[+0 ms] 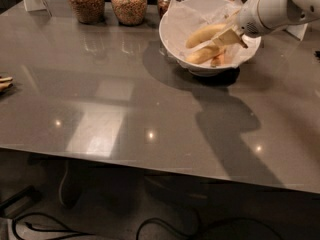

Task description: Pick banana from white bowl

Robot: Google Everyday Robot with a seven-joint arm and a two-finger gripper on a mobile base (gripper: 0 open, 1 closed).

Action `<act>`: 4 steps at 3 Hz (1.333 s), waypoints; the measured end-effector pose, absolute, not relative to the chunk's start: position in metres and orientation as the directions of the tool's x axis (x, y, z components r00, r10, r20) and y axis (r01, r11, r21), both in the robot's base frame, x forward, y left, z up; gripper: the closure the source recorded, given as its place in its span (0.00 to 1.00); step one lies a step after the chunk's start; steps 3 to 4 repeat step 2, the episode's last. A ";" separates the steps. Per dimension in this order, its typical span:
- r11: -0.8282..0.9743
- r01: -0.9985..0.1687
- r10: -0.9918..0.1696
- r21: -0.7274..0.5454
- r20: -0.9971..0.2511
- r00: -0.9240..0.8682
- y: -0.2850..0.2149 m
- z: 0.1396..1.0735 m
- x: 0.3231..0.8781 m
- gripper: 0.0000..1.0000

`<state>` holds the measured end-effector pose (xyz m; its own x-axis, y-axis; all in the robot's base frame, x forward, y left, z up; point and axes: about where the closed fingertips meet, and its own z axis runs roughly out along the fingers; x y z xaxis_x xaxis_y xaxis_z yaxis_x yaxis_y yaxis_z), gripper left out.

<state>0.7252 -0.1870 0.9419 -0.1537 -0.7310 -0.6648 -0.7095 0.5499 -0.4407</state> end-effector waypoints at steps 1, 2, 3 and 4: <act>0.560 -0.691 -0.709 -0.457 -0.696 -0.115 -0.189 0.968 0.717 1.00; 0.574 -0.688 -0.657 -0.445 -0.751 -0.062 -0.196 0.988 0.703 1.00; 0.574 -0.688 -0.657 -0.445 -0.751 -0.062 -0.196 0.988 0.703 1.00; 0.574 -0.688 -0.657 -0.445 -0.751 -0.062 -0.196 0.988 0.703 1.00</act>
Offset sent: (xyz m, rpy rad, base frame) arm -0.0519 -0.0277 0.0806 0.2389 -0.1613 0.0717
